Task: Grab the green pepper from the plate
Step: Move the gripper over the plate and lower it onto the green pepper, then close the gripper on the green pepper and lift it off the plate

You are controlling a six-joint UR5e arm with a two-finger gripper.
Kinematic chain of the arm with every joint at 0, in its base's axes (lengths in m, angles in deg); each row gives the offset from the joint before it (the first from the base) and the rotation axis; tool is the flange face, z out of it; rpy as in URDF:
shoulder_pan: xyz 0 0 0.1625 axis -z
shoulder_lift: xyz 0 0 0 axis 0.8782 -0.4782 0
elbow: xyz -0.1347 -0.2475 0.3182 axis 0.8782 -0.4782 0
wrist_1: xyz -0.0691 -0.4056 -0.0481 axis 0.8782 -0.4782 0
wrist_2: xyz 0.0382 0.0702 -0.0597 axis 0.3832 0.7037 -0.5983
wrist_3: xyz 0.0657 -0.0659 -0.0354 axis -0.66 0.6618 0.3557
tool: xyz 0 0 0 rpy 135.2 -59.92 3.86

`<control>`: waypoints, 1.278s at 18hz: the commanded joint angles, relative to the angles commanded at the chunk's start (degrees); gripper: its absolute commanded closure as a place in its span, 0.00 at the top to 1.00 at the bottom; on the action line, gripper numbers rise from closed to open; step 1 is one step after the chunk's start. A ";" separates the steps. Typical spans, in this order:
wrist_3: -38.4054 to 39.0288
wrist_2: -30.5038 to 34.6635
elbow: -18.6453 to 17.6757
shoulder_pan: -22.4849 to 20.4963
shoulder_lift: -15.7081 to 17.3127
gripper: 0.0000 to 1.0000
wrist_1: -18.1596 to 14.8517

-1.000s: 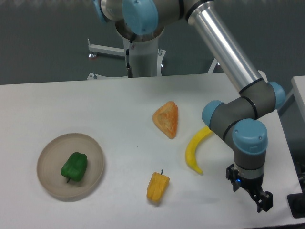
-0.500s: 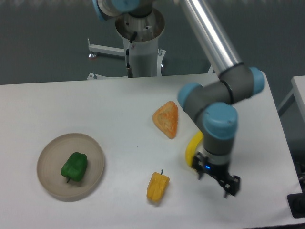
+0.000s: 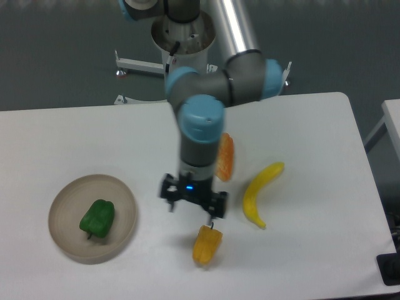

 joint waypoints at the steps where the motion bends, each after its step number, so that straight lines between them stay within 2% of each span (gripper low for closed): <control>1: 1.76 0.00 -0.70 1.05 0.00 1.00 0.79; 4: 4.06 0.09 -2.82 4.48 -0.09 1.00 3.86; 8: 4.24 0.26 -5.54 6.95 -0.53 1.00 5.45; 14: 5.29 0.53 -5.63 9.41 -2.81 1.00 7.38; 22: 5.20 0.61 -5.37 10.12 -4.48 1.00 8.35; 23: 5.20 0.61 -5.37 10.12 -4.40 0.92 8.44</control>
